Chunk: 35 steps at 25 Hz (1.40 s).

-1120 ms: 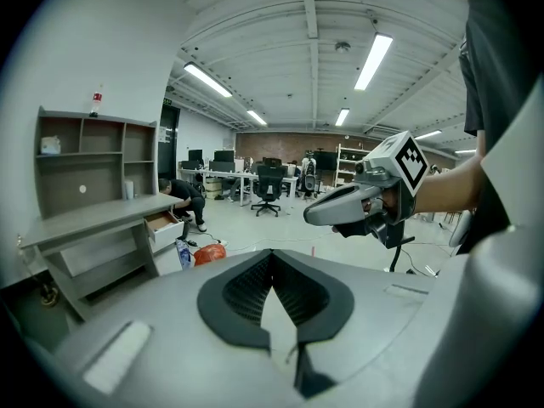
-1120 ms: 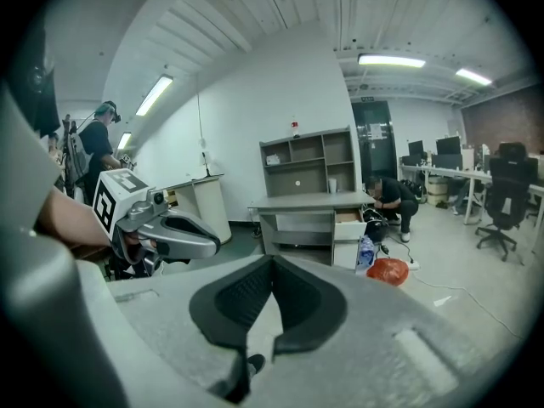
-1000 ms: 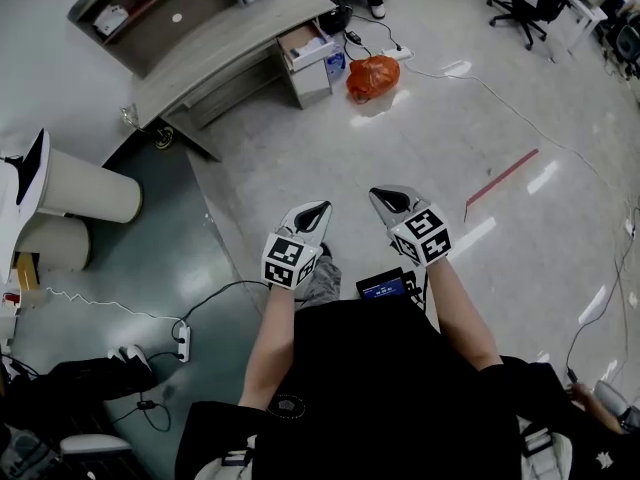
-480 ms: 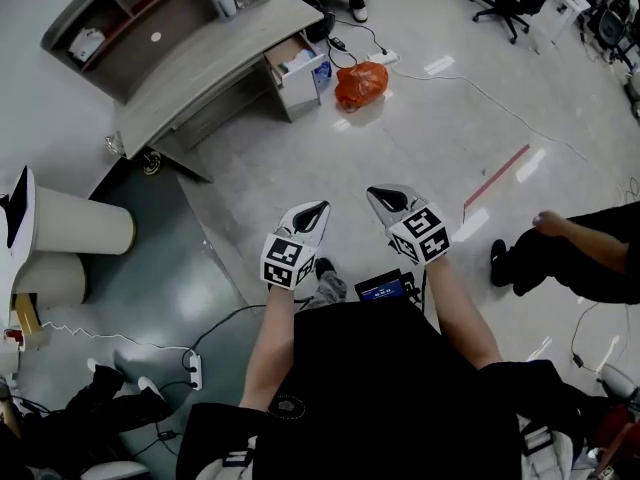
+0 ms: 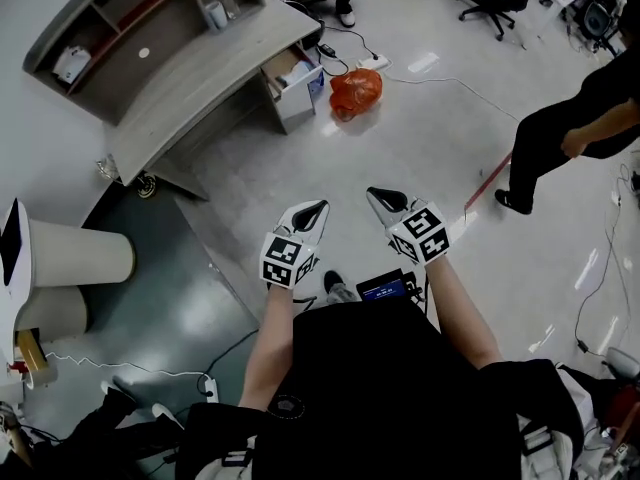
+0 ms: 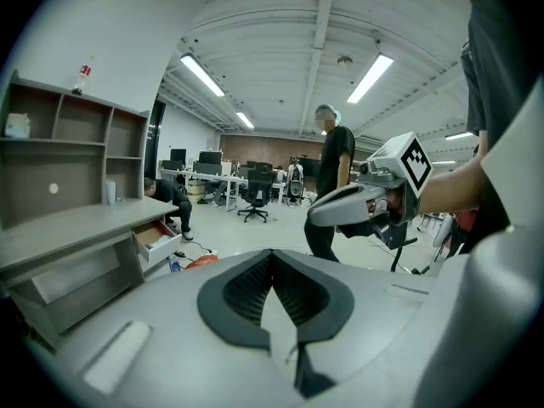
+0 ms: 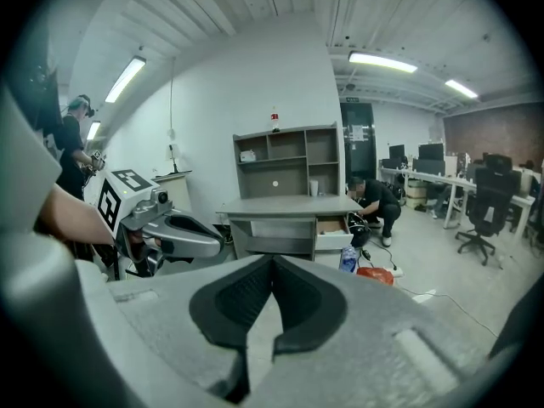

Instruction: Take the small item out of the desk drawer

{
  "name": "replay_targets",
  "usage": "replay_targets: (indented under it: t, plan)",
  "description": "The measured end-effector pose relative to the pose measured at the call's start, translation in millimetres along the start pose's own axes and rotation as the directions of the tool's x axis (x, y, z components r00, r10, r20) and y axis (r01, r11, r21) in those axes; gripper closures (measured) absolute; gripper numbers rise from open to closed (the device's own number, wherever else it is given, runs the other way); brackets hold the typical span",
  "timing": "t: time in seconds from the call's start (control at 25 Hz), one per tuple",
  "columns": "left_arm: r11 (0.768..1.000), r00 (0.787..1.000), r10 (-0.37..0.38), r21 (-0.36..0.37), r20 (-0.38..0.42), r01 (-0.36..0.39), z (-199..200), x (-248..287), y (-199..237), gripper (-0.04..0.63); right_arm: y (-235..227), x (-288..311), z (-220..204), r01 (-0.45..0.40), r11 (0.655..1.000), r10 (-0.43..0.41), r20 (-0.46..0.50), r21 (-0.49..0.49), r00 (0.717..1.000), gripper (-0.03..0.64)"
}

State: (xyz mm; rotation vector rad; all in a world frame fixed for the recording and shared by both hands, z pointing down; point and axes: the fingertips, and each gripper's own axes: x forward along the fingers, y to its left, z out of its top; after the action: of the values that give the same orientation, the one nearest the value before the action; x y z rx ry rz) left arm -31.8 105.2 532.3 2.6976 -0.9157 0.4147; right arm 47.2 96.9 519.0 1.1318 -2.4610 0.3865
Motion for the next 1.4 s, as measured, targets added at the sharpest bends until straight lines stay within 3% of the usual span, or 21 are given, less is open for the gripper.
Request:
replay_targets:
  t: [0.36,0.8,1.4]
  plan:
    - [0.999,0.999,-0.034,0.006,0.003,0.034,3,-13,46,0.595,14,39,22,0.034,0.999,-0.034,-0.008,0.001,0.999,0.618]
    - [0.999,0.999,-0.046,-0.024,0.011,0.046,-1,-7,64,0.595,8,57,27,0.041,0.999,-0.041,-0.021,0.003,0.999,0.618]
    - [1.0,1.0,0.009,-0.016,-0.008,-0.009,37,55,125,0.595,-65,114,66,-0.016,1.0,0.016,0.001,-0.007,1.0,0.618]
